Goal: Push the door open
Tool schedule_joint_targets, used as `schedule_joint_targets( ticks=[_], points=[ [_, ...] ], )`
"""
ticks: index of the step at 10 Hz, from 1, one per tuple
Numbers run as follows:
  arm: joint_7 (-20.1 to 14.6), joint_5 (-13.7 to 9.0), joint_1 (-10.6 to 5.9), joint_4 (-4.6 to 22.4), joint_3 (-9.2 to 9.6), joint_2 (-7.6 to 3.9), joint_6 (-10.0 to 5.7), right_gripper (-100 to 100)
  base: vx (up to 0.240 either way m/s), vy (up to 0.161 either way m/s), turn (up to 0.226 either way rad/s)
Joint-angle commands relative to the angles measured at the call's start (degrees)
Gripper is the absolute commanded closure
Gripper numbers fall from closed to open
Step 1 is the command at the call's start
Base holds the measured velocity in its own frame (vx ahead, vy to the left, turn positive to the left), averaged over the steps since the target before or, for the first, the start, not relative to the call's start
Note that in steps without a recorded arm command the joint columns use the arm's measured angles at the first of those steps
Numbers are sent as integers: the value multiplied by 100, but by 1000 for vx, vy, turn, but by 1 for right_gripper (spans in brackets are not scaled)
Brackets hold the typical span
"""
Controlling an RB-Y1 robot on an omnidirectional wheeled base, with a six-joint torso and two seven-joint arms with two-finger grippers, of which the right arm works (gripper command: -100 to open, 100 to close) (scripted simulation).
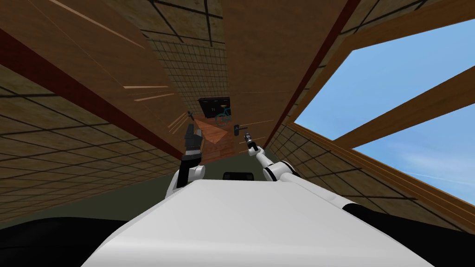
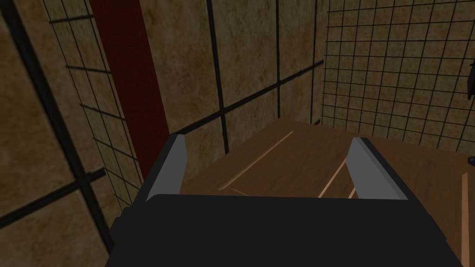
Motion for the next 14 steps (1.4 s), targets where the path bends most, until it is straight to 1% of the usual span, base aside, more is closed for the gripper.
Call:
schedule_joint_targets(
  ticks=[1, 3, 4, 6, 7, 8, 9, 14],
  points=[
    [-4, -3, 10, -21, -8, -72, 17, -100, 168, 62, 18],
    [5, -11, 8, -12, -32, -91, 14, -100, 191, 65, 25],
    [10, -15, 8, -8, -44, -74, 12, -100, 195, 51, 17],
    [17, -21, 6, -1, -63, 1, 10, -100, 179, 71, 22],
    [22, -25, 6, 3, -74, 76, 9, -100, 176, 62, 21],
    [20, -20, 33, -61, -64, 33, 42, -100, 81, 27, 4],
    [20, -20, 33, -61, -64, 33, 42, 100, -12, -2, -4],
    [20, -20, 33, -61, -64, 33, 42, 100, -7, -4, 5]
  ],
)
